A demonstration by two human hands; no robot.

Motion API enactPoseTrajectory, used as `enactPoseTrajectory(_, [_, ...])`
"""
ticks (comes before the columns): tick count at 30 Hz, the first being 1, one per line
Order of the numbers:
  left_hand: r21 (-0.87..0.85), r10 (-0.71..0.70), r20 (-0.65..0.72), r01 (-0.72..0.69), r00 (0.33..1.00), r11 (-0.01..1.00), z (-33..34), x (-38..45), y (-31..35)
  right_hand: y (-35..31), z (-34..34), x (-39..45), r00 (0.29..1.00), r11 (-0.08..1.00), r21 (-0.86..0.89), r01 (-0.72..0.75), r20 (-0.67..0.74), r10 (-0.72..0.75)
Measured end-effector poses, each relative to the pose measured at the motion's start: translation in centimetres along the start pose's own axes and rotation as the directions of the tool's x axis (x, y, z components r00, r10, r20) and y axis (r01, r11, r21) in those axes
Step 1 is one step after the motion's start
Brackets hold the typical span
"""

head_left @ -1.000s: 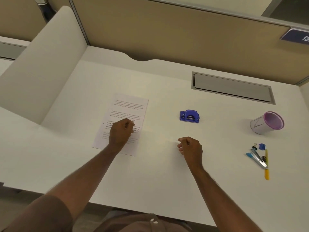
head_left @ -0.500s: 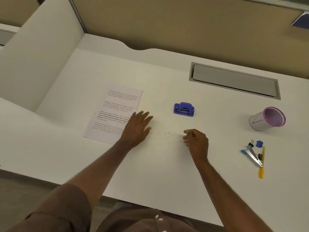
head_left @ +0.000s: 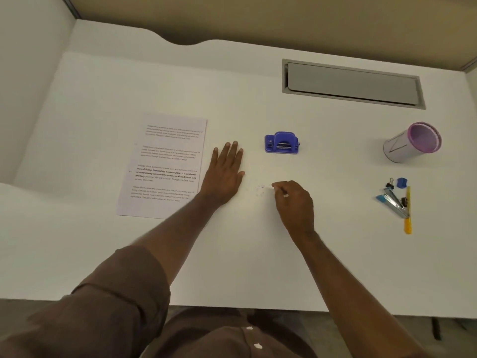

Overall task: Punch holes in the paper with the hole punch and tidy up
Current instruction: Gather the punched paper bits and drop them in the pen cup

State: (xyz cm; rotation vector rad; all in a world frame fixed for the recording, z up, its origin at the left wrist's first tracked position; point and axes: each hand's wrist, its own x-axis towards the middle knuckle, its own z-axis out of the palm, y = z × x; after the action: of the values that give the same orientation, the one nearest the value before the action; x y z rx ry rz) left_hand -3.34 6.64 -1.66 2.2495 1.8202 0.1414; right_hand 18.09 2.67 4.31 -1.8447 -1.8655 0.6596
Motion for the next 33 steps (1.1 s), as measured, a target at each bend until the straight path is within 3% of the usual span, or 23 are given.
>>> enactPoseTrajectory(6, [0.012,0.010,-0.046,-0.010,0.999,1.000,0.6,-0.2,-0.3,1.1,2.5,1.7,0.942,0.908,-0.253,0.333,0.042,-0.334])
enactPoseTrajectory(9, [0.007,0.012,-0.060,-0.012,0.998,1.000,0.8,-0.2,-0.4,1.7,3.3,2.9,0.867,0.800,-0.338,0.496,0.241,-0.436])
enactPoseTrajectory(12, [-0.001,0.016,-0.075,-0.016,0.997,1.000,0.9,-0.1,-0.5,2.2,3.7,3.2,0.836,0.771,-0.331,0.544,0.293,-0.465])
enactPoseTrajectory(18, [-0.022,0.005,-0.100,-0.008,0.995,1.000,1.0,-0.1,-0.5,3.4,2.9,1.5,0.810,0.779,-0.223,0.585,0.198,-0.552])
enactPoseTrajectory(20, [-0.043,0.003,-0.110,-0.007,0.994,0.999,0.9,-0.1,-0.5,3.9,2.7,0.9,0.855,0.859,-0.035,0.511,0.127,-0.503])
enactPoseTrajectory(22, [-0.059,0.000,-0.119,-0.007,0.993,0.998,0.9,-0.2,-0.4,3.9,2.6,0.8,0.967,0.935,0.256,0.246,0.004,-0.255])
enactPoseTrajectory(23, [-0.062,0.000,-0.125,-0.008,0.992,0.998,0.9,-0.2,-0.4,3.6,2.6,1.0,0.995,0.915,0.391,0.098,-0.041,-0.089])
enactPoseTrajectory(25, [-0.071,0.003,-0.138,-0.013,0.990,0.997,0.8,-0.2,-0.4,2.6,2.9,1.3,0.986,0.820,0.564,-0.099,-0.053,0.155])
enactPoseTrajectory(29, [-0.067,0.008,-0.155,-0.018,0.988,0.998,0.7,-0.3,-0.3,0.3,4.6,1.8,0.990,0.757,0.642,-0.120,0.024,0.137])
enactPoseTrajectory(33, [-0.080,0.023,-0.176,-0.038,0.984,0.996,0.7,-0.4,-0.4,-2.4,5.7,2.7,0.975,0.652,0.731,-0.202,0.210,0.067])
